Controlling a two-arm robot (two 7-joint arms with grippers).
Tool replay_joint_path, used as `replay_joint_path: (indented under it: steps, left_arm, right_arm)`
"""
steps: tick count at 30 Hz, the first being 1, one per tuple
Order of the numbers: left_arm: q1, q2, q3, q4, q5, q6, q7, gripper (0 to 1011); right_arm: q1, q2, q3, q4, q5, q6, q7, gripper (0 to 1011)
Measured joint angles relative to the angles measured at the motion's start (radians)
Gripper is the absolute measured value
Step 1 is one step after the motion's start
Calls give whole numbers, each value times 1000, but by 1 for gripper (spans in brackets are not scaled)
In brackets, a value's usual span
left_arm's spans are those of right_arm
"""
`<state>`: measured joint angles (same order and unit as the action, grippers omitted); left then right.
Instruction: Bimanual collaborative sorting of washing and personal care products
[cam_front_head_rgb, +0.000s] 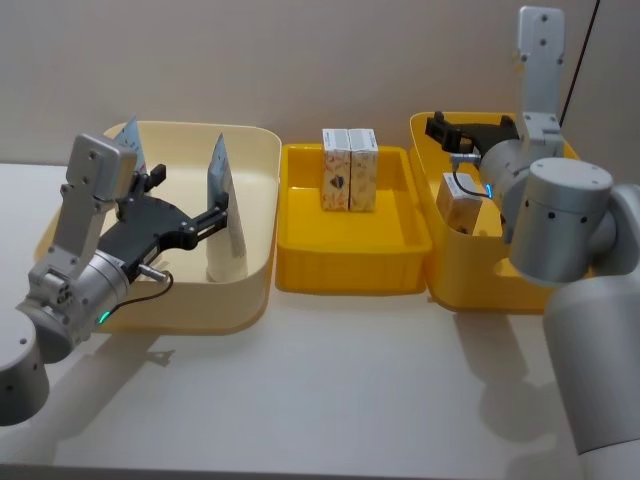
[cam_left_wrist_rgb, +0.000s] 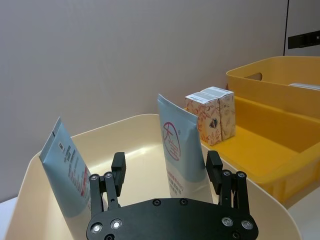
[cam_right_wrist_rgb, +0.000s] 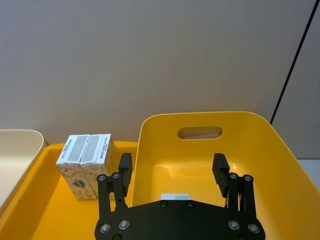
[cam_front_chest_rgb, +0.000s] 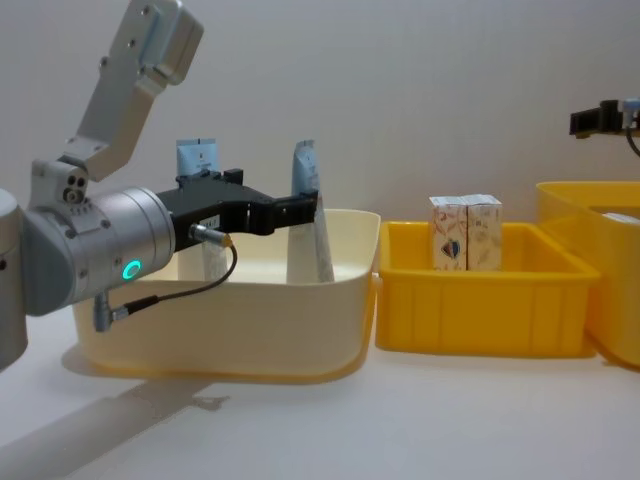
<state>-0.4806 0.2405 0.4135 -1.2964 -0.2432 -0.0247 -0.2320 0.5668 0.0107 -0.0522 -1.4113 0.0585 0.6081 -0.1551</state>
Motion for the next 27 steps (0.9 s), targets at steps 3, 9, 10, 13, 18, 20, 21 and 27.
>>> replay_joint_path:
  steps: [3, 9, 10, 13, 18, 20, 21, 27]
  left_arm:
    - [-9, -4, -2, 19, -8, -7, -20, 1003]
    - [-27, -11, -3, 46, -16, -13, -49, 1003]
    - [-32, -13, -4, 54, -17, -14, -55, 1003]
    - [-42, -18, -5, 69, -19, -17, -69, 1003]
    - [-59, -26, -6, 95, -21, -24, -88, 1003]
    - [-64, -27, -7, 102, -22, -27, -92, 1003]
    - [-66, -29, -7, 105, -22, -28, -95, 1003]
    - [-76, -36, -14, 127, -26, -44, -112, 1003]
  right_arm:
    - [0, 0, 0, 0, 0, 0, 0, 1001]
    - [0, 0, 0, 0, 0, 0, 0, 1001]
    - [0, 0, 0, 0, 0, 0, 0, 1001]
    - [0, 0, 0, 0, 0, 0, 0, 1001]
    - [0, 0, 0, 0, 0, 0, 0, 1001]
    - [0, 0, 0, 0, 0, 0, 0, 1001]
    - [0, 0, 0, 0, 0, 0, 0, 1001]
    - [0, 0, 0, 0, 0, 0, 0, 1001]
